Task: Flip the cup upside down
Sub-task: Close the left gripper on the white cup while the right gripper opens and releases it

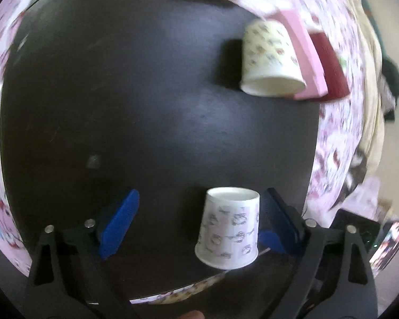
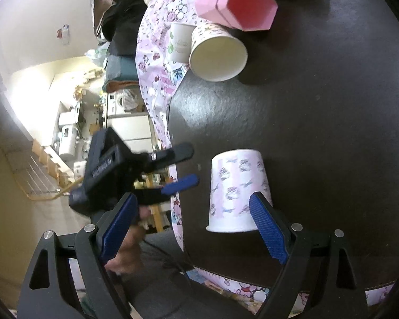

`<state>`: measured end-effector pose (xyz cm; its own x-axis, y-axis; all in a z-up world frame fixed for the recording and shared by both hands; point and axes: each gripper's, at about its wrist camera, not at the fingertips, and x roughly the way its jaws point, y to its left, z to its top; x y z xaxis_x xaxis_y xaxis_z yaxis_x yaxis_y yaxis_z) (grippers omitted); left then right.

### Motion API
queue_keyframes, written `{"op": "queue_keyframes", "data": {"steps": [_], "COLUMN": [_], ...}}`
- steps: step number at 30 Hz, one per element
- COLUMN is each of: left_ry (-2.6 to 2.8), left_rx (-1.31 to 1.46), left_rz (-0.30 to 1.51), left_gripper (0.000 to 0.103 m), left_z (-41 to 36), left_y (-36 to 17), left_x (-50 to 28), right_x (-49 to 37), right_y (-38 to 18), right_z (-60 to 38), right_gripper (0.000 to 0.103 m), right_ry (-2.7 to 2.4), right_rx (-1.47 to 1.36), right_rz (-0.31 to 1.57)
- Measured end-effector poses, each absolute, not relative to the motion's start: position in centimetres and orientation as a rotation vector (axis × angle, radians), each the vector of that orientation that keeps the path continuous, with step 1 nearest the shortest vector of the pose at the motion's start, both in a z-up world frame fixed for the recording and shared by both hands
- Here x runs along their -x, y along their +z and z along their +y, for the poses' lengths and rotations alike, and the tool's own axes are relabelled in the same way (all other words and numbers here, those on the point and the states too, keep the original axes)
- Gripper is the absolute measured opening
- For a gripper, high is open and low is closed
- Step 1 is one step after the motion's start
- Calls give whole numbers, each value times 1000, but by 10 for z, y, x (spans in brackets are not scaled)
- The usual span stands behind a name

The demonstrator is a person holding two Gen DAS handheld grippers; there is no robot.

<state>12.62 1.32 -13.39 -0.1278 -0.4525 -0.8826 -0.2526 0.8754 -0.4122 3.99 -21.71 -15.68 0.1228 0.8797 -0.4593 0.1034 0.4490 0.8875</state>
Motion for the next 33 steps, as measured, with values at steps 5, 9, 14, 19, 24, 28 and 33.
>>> {"op": "queue_keyframes", "data": {"steps": [5,9,14,19,24,28,33], "left_ry": [-252,-232,-212,-226,-224,-223,-232], "left_rx": [505,470,411,346,309,278,258], "left_rz": [1783,1808,1833,1850,1864,1838,1803], "left_gripper": [91,91,78,67,54,53,52], "left_z": [-10,-16,-25,-47,-58,-63,-58], "left_y": [-134,-140,-147,-155,-163,-159,-149], "left_x": [-124,-122,-116,-107,-107,-108,-110], "right_x": [-36,-27,-16,-17,-16,-16,-16], "right_y": [-156,-144,-138,-141,-141,-137,-136], "right_z": [-206,-196,-183,-181,-180,-176,-177], "right_gripper": [89,89,89,89,89,89,89], "right_ry": [691,708,716,709,714,711,722], "right_rx": [-794,-637,-466,-454,-452,-455,-459], "right_rz": [1374,1369,1363,1378,1383,1384,1379]}}
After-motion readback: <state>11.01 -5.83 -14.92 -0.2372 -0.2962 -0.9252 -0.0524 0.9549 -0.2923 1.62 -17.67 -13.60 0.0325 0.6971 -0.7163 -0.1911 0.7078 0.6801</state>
